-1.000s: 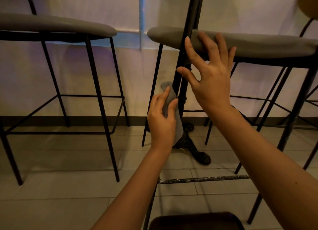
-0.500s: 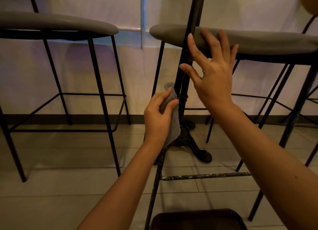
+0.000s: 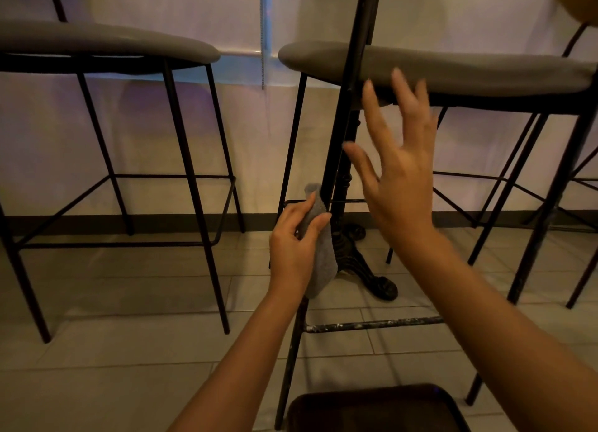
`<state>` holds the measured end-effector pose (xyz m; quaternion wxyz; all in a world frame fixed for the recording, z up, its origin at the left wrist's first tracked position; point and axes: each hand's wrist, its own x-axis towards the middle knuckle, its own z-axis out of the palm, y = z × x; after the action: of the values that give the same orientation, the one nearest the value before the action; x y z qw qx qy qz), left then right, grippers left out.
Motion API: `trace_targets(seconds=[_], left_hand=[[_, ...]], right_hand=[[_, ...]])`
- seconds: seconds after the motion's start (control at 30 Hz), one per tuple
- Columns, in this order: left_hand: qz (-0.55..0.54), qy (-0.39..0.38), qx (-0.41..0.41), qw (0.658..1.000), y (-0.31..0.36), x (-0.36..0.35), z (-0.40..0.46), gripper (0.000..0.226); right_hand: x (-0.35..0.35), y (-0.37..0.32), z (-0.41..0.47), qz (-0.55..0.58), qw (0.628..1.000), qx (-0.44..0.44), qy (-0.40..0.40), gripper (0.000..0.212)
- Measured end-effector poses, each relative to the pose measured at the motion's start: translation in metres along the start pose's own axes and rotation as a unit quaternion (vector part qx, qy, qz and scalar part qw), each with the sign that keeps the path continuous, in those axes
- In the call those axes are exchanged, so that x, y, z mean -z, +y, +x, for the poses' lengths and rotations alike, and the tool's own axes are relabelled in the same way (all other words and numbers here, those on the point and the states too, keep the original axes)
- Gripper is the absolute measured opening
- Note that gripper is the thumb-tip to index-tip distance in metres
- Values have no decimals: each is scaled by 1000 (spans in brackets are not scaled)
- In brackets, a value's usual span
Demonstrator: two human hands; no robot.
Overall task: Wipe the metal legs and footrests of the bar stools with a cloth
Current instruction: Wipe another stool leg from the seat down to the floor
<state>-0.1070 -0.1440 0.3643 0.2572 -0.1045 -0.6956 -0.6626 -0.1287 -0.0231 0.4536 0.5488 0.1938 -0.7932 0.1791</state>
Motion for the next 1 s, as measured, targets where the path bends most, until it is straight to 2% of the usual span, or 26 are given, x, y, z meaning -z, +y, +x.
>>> trace_targets(seconds=[0.07,0.2,0.3,0.5,0.6,0.8,1.0], left_hand=[[-19,-21,27,999,5,5,-1,23],[-26,-53,76,995,10,15,3,68],[-36,-64,90,993,16,20,7,78],[-3,-80,90,993,18,28,17,65],[8,-96,77,992,21,30,25,70],[-18,-141,103,985,17,36,33,58],[-19,-121,77,989,8,34,29,60]], right_hand=[[3,-2,-40,24,999,-4,-24,52],[2,-16,-113,28,991,-8,-129,54],[-7,-31,-129,21,984,-19,-175,56],[-24,-46,-125,-43,985,-62,-155,66],[-28,-43,-121,-53,986,-68,-143,72],[-29,-39,-120,-46,987,-48,-146,52],[-23,-42,-124,-46,985,-83,-145,50]])
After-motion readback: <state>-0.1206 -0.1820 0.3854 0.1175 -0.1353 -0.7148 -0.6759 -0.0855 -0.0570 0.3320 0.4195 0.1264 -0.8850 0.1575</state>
